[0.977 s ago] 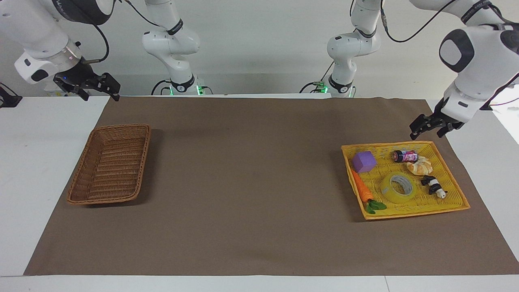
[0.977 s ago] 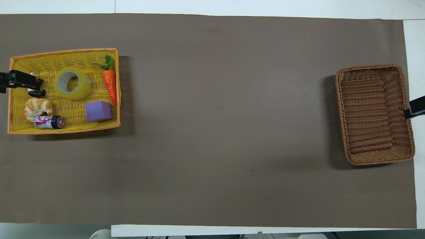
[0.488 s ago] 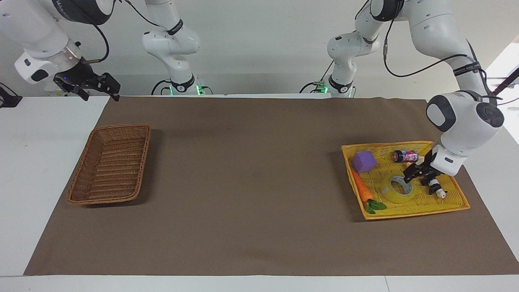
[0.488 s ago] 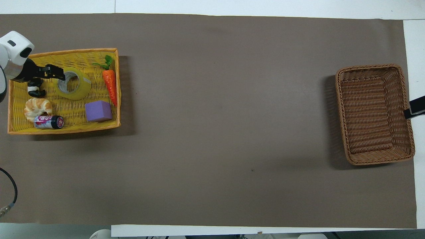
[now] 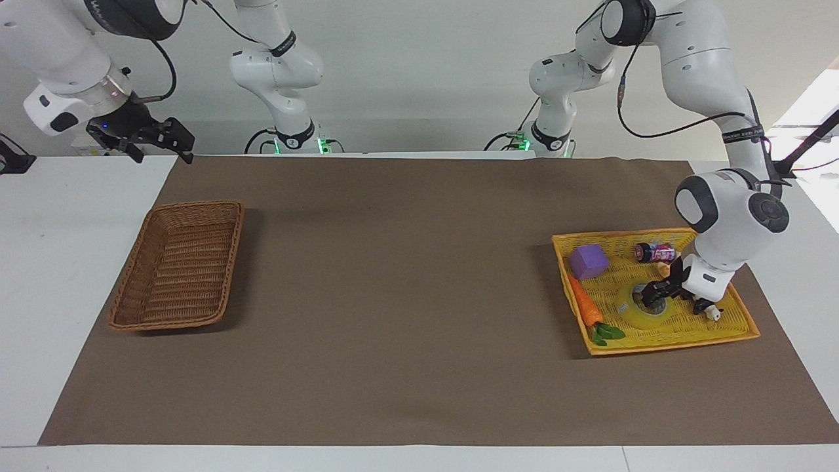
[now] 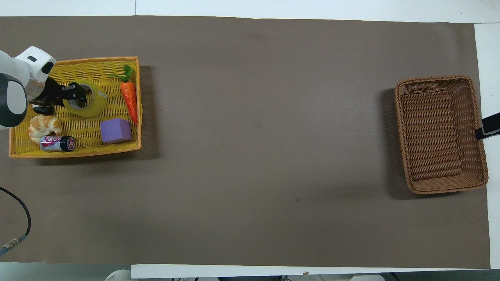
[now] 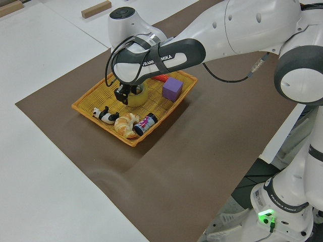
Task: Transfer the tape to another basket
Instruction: 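Reach the left gripper down to the yellow tape roll and grasp it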
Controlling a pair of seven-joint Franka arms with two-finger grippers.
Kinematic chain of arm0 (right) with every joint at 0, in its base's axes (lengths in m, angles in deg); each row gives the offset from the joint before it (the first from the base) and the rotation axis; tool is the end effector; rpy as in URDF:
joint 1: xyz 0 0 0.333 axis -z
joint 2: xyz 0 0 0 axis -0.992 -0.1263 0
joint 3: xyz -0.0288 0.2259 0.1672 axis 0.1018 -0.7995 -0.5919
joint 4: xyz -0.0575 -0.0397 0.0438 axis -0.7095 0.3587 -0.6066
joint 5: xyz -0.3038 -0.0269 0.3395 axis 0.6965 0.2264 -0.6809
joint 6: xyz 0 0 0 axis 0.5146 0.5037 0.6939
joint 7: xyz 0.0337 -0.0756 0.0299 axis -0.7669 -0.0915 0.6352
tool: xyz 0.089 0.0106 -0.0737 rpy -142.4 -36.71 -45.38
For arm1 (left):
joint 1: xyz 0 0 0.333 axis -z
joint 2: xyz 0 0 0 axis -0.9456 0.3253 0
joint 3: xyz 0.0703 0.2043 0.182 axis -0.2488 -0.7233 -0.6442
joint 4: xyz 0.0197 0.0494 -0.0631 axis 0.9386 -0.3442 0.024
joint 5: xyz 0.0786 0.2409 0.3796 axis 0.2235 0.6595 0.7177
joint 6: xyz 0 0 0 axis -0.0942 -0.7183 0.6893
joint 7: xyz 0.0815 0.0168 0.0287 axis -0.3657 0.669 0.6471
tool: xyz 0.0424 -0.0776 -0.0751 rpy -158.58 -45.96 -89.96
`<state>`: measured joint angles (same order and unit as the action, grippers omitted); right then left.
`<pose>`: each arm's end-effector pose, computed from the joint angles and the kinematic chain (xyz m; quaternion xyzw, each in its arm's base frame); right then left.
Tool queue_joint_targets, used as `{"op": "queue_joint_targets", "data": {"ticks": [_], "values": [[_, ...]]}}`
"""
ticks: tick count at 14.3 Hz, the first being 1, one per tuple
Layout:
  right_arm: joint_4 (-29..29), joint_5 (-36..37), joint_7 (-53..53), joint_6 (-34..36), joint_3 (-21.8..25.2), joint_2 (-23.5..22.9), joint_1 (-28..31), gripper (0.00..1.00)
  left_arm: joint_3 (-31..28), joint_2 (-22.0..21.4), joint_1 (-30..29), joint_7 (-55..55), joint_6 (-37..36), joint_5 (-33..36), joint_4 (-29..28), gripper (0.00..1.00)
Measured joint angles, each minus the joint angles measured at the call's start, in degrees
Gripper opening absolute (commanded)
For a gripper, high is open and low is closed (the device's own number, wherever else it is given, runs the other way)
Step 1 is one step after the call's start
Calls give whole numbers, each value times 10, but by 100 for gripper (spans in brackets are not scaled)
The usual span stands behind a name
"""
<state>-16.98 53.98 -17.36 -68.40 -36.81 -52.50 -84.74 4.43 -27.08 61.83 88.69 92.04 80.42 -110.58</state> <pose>0.5777 -0.1059 0.5784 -0.9948 0.0246 0.0982 0.0063 0.6765 0.0370 0.2365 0.9976 0.0666 -0.0084 0.0174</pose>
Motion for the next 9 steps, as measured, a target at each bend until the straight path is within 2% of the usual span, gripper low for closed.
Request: {"op": "queue_joint_targets", "data": {"ticks": [1, 2, 6, 9], "values": [[0, 0, 0, 0, 0, 0, 0, 100, 0, 0, 0, 0, 12, 0, -9, 29], [0, 0, 0, 0, 0, 0, 0, 100, 0, 1, 0, 1, 25, 0, -18, 0], [0, 0, 0, 0, 0, 0, 0, 100, -3, -1, -2, 2, 28, 0, -20, 0], [0, 0, 0, 0, 0, 0, 0, 100, 2, -2, 0, 4, -40, -21, 27, 0]]}}
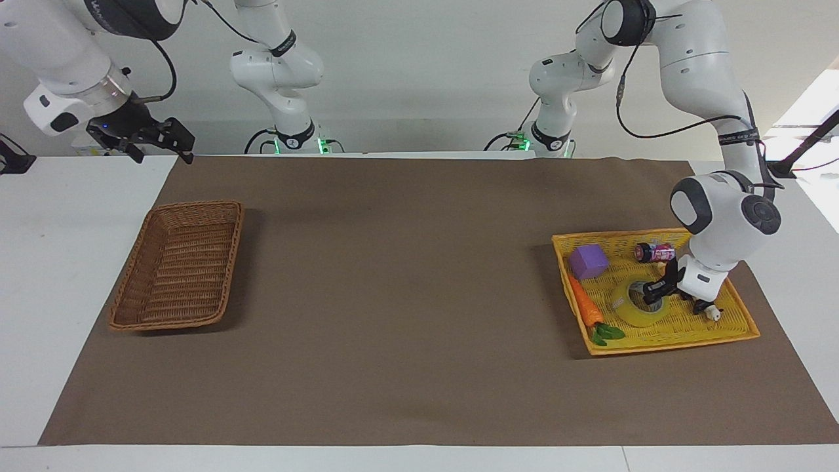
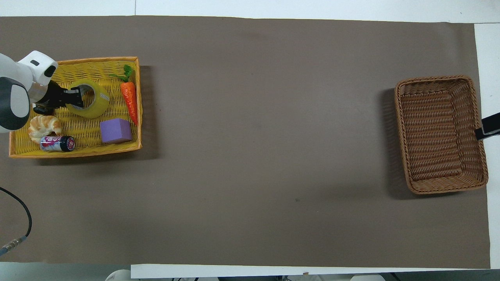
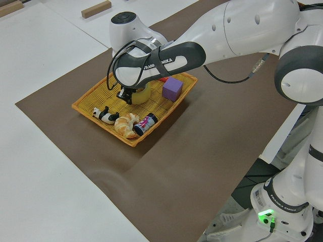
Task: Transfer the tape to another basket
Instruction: 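Reach the left gripper down to the yellow tape roll and grasp it, then lift the tape with the left gripper and carry it toward the table center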
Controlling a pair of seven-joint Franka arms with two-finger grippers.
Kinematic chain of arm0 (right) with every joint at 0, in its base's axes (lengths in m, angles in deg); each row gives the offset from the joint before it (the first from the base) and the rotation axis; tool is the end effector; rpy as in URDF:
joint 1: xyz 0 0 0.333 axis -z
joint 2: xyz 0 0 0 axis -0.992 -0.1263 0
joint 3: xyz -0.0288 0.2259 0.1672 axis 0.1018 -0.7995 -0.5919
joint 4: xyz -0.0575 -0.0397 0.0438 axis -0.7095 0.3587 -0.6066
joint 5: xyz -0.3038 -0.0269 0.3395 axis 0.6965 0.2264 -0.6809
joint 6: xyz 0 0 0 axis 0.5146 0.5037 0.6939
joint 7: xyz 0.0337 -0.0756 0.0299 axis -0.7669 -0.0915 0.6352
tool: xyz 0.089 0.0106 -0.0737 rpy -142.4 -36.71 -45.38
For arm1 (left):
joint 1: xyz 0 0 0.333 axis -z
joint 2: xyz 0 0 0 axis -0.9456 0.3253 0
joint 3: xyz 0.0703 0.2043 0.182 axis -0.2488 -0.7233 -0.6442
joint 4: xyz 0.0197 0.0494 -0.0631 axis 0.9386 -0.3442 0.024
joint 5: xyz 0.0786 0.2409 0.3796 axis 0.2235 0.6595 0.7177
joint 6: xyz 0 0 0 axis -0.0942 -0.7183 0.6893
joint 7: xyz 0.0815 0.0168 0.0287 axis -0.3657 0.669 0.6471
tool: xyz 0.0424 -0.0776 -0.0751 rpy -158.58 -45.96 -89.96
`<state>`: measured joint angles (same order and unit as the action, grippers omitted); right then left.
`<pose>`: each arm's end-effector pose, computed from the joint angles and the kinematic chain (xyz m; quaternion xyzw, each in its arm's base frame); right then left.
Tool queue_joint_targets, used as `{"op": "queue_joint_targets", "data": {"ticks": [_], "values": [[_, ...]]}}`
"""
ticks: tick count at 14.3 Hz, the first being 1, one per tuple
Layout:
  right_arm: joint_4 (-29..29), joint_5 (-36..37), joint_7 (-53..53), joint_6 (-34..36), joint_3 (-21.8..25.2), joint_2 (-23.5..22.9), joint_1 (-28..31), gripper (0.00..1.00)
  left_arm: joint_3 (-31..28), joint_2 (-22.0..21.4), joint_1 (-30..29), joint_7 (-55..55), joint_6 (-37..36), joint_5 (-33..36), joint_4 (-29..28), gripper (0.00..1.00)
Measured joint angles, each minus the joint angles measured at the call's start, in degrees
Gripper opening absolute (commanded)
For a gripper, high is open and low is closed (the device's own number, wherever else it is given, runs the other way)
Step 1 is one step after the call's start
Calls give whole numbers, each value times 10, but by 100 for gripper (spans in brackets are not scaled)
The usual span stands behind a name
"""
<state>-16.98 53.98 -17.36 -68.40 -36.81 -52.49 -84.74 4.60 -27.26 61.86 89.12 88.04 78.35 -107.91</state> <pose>0.5776 -0.1059 0.5785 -0.9949 0.0246 0.0981 0.0063 0.6834 0.0341 0.2560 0.9962 0.0786 -0.0189 0.0325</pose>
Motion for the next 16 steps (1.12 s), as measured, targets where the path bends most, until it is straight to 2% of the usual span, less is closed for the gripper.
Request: {"op": "queue_joint_targets", "data": {"ticks": [3, 5, 8, 10, 11, 14, 16], "values": [[0, 0, 0, 0, 0, 0, 0, 100, 4, -15, 23, 58, -81, -98, 81, 0], [0, 0, 0, 0, 0, 0, 0, 100, 9, -32, 72, 133, -102, -139, 101, 0], [0, 0, 0, 0, 0, 0, 0, 100, 15, -47, 212, 244, -103, -151, 103, 0], [0, 0, 0, 0, 0, 0, 0, 100, 16, -48, 313, 312, -57, -151, 102, 0], [0, 0, 0, 0, 0, 1, 1, 100, 16, -48, 342, 329, -39, -151, 101, 0], [0, 0, 4, 0, 9, 14, 23, 100, 8, -48, 347, 338, -20, -160, 101, 0], [-5, -15, 60, -14, 11, 21, 27, 100, 5, -48, 337, 337, -20, -161, 101, 0]]}}
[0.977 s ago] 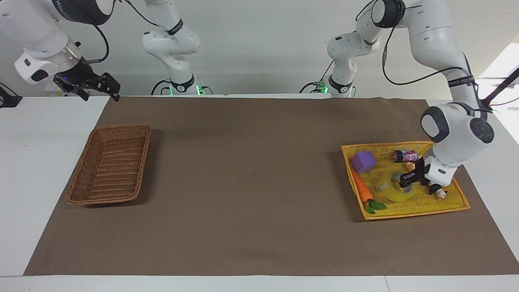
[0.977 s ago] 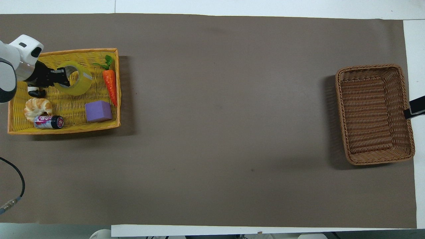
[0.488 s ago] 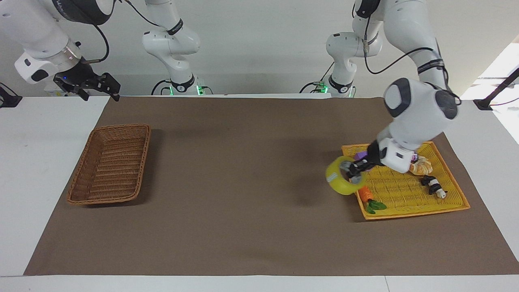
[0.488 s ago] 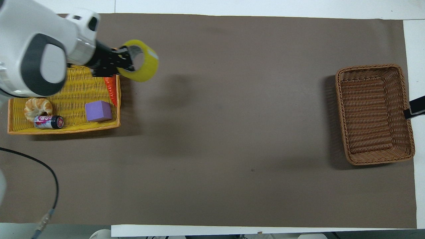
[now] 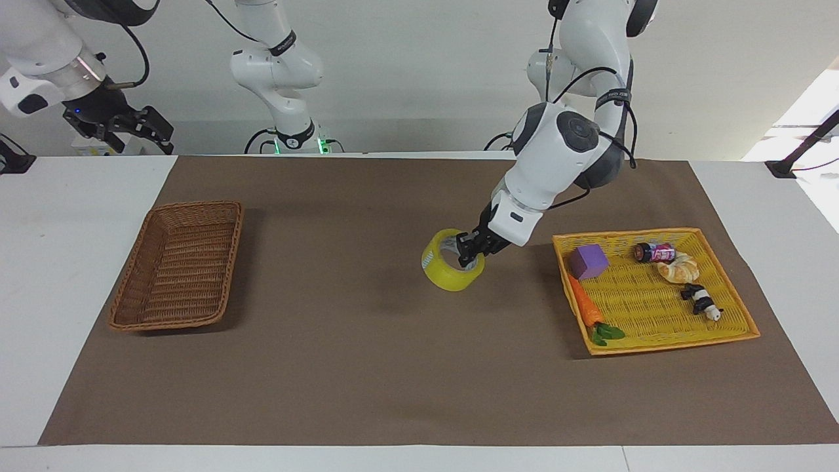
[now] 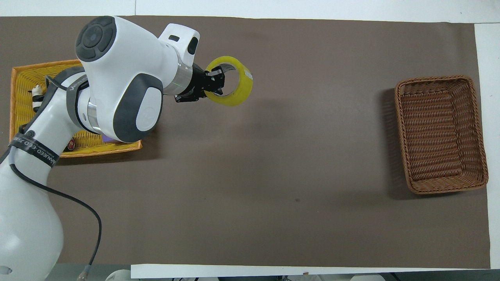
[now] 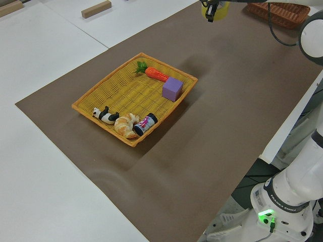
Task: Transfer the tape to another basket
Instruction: 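Lift the tape with the left gripper and carry it toward the table center, then reach the right gripper toward the tape held by the left gripper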
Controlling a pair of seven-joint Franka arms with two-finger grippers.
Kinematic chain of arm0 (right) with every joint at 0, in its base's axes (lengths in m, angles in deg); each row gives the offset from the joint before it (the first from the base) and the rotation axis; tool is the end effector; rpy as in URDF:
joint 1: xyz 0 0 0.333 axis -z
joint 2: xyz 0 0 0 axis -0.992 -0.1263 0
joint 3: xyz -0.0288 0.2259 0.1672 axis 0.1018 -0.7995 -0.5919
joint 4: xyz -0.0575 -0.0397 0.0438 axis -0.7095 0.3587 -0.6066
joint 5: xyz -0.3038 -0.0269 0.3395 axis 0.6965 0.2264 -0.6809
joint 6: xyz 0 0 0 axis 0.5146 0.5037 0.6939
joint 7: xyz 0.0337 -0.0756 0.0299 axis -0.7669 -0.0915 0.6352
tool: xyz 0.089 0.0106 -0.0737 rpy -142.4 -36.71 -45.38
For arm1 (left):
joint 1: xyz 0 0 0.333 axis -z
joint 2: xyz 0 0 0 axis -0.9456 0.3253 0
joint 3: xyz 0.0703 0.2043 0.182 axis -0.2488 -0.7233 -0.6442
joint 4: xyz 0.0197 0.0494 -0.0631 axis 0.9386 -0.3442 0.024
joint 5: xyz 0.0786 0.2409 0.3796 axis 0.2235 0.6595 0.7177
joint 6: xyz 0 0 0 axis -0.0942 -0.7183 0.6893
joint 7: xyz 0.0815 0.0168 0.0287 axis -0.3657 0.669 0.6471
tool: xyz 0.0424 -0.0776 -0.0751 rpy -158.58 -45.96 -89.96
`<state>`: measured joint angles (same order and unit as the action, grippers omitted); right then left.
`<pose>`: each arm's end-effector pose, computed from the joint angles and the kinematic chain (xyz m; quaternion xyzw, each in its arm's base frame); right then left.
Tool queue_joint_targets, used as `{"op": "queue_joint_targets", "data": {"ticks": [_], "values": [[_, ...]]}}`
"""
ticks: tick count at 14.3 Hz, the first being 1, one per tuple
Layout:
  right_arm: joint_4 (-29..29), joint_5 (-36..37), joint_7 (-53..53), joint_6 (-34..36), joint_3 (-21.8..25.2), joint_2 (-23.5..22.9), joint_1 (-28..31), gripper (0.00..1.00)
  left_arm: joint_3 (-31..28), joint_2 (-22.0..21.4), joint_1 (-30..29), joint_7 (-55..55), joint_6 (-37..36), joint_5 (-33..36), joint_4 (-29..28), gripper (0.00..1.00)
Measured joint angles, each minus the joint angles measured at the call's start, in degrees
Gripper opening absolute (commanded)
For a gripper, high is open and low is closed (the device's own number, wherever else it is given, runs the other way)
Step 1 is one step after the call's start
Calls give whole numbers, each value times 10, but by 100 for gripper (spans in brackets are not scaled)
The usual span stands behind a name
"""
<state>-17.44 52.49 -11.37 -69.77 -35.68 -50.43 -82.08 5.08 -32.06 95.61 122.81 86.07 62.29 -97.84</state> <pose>0.5638 -0.1411 0.5964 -0.9973 0.0035 0.0686 0.0255 0.6124 -0.3863 0.4082 0.9746 0.1309 -0.0143 0.1810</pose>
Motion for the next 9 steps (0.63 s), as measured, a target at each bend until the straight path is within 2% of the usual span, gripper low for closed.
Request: {"op": "queue_joint_targets", "data": {"ticks": [1, 4, 9], "values": [[-9, -43, 25, -23, 0, 1, -6, 100, 0, 0, -2, 0, 0, 0, 0, 0], [-57, -239, 26, -96, -1, -8, -29, 100, 2, 0, 0, 0, 0, -1, 0, 0], [-130, -555, 15, -249, -2, -86, -108, 100, 3, 0, 6, 0, -1, -1, -1, 0]]}}
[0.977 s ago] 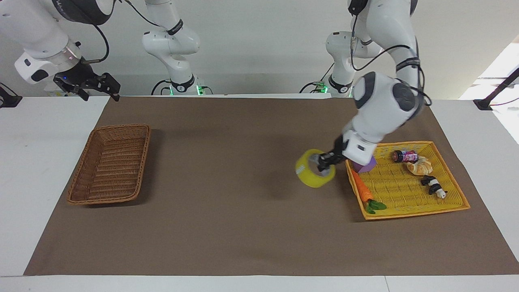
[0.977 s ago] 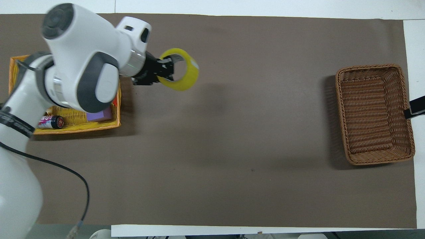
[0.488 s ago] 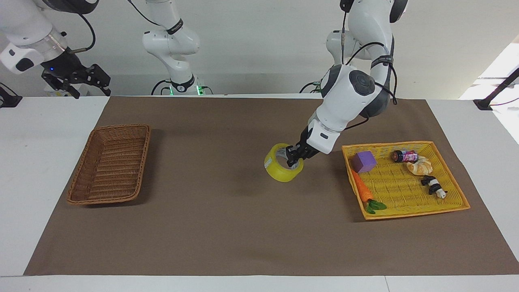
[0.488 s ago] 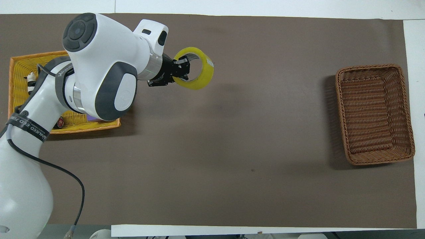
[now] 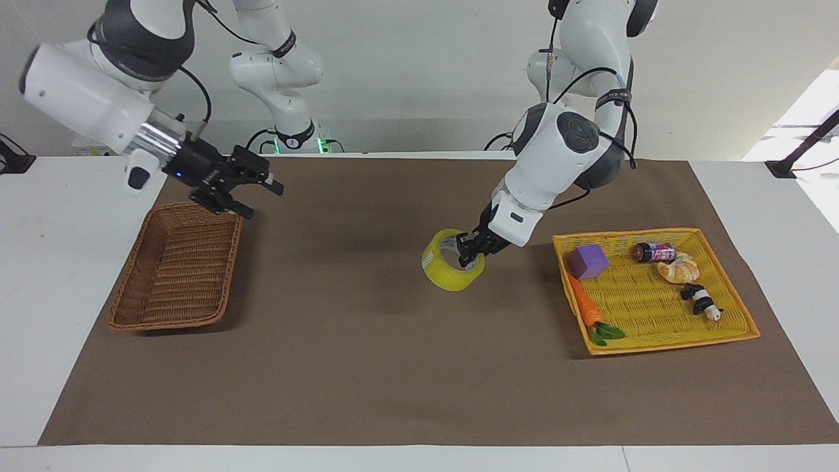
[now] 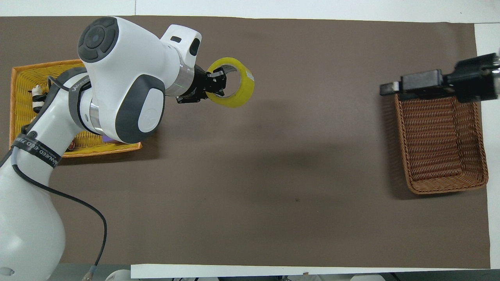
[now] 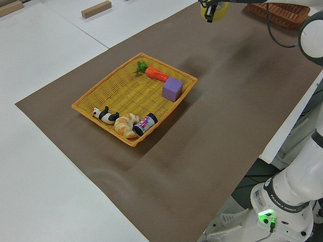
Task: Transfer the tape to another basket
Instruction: 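Reach the right gripper toward the tape held by the left gripper, then grasp the tape with the right gripper while the left gripper releases it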
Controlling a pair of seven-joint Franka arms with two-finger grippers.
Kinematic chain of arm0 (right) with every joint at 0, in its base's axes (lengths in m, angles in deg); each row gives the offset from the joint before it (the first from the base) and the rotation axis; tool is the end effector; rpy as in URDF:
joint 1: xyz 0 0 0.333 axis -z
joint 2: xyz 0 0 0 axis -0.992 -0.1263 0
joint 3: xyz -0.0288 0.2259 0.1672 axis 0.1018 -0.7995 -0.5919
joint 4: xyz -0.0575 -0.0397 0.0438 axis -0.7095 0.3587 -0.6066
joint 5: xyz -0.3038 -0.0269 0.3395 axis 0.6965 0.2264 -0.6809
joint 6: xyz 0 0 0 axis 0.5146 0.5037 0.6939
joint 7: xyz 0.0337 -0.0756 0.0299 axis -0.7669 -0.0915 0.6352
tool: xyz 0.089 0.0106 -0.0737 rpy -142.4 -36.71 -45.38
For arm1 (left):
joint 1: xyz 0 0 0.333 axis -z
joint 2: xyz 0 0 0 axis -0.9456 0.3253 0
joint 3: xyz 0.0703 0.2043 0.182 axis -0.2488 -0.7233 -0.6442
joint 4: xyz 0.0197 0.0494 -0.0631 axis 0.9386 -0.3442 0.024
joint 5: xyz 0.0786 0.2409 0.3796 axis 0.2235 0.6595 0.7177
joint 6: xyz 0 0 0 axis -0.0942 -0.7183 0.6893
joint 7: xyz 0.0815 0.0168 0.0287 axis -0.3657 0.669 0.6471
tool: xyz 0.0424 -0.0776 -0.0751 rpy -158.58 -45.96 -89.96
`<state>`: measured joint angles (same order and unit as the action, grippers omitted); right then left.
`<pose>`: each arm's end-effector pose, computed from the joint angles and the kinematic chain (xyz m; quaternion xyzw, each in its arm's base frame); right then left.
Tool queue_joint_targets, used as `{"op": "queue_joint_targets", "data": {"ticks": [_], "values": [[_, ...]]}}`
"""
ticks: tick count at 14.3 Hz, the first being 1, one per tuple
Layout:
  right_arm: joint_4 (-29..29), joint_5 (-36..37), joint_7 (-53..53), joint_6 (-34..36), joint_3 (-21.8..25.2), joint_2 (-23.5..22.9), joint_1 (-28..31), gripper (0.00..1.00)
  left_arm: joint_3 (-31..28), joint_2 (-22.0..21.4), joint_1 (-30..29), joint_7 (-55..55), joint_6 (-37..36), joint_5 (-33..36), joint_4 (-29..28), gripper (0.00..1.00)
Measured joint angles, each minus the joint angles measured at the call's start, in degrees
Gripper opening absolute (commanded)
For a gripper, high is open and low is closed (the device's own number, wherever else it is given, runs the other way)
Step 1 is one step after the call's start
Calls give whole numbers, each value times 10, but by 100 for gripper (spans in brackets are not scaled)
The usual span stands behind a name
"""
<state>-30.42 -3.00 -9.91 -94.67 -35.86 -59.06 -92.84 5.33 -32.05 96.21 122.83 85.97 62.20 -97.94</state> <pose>0.6533 0.0465 0.4553 -0.8966 0.0377 -0.0317 0.4400 0.6062 -0.3951 0.4071 0.9754 0.1243 -0.0179 0.1809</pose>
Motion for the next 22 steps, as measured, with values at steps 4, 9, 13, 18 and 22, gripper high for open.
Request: {"op": "queue_joint_targets", "data": {"ticks": [4, 9, 13, 18, 22], "values": [[-29, -156, 1, -100, -1, -60, -77, 100, 0, 0, 0, 3, -3, 0, -1, 0], [-30, -258, 5, -178, -1, -83, -159, 100, 0, 0, 0, 3, -11, -1, -9, 0], [-31, -331, 42, -215, -1, -104, -189, 100, -1, -1, 0, 4, -11, -1, -16, 0], [-31, -338, 50, -235, -1, -115, -213, 100, 0, -5, 0, 4, -11, -1, -18, 0], [-30, -339, 50, -236, -1, -115, -226, 99, 0, -5, 0, 4, -11, -1, -19, 0]]}}
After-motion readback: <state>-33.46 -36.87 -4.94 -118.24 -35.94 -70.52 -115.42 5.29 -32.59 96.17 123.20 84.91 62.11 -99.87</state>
